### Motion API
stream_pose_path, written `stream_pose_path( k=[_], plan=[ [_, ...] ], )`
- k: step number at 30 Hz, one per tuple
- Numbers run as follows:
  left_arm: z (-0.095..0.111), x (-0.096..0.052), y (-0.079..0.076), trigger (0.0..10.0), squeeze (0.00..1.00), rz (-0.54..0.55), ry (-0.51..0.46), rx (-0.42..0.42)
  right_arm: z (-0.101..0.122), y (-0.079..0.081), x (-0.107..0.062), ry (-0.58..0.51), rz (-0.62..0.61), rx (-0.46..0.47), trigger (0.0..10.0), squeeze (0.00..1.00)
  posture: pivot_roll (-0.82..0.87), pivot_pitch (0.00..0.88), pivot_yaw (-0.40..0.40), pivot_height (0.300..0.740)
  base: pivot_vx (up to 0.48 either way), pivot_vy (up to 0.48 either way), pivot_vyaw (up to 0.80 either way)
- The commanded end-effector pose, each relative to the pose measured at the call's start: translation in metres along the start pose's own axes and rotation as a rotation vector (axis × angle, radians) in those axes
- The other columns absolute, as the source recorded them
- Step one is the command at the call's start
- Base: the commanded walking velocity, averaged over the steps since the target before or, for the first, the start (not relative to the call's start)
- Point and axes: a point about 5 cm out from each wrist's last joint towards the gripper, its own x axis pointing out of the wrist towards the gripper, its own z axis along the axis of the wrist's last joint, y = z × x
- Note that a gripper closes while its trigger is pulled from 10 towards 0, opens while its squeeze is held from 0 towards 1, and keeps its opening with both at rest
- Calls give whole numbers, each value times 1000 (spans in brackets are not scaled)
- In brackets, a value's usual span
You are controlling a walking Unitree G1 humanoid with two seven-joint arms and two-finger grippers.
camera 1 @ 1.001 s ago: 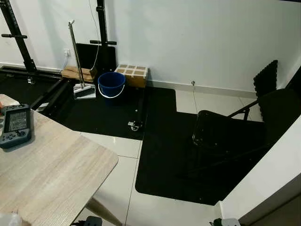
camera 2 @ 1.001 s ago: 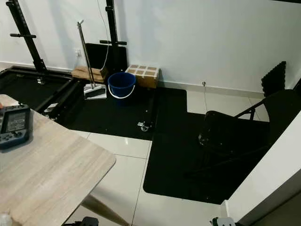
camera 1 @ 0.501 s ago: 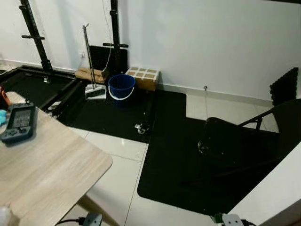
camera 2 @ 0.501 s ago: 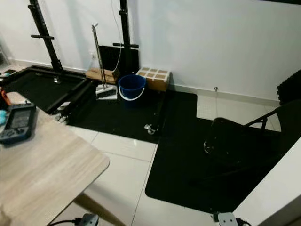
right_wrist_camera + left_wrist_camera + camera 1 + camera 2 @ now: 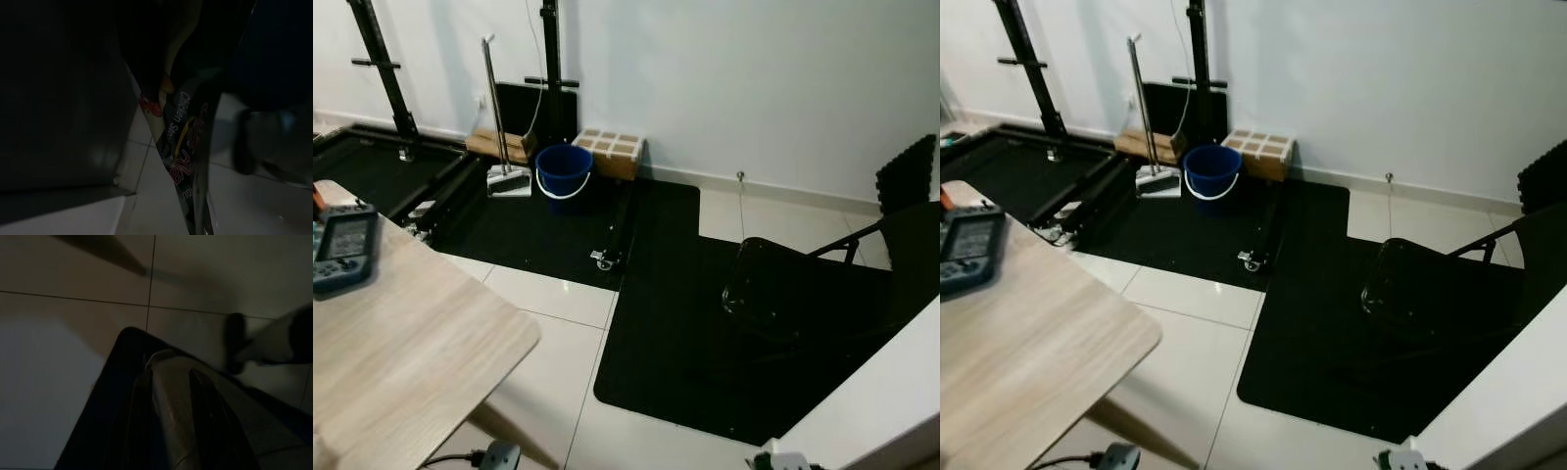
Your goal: Restocking fridge
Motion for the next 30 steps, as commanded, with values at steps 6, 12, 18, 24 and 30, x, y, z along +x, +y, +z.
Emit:
stream_pose_path(
  k=[6,12,18,24,30],
  plan=[
    [-17,-1,-9,10000,0,-30,71,-11,-1,-3,0,-1,-7,-8,10000,0,70,0,-65,740,0,0,0],
    [-17,-1,-9,10000,0,-32,68,-12,-1,-3,0,5,-6,-14,10000,0,71,0,-63,740,0,0,-140],
    [-17,-1,-9,10000,0,-33,69,-12,-3,-3,-1,11,-6,-11,10000,0,70,0,-62,740,0,0,-800],
    [-17,-1,-10,10000,0,-35,68,-10,-4,-3,-1,13,-6,-9,10000,0,70,0,-62,740,0,0,-800],
    [-17,-1,-10,10000,0,-36,67,-11,-4,-3,-1,12,-5,-10,10000,0,70,0,-62,740,0,0,-800]
  ],
)
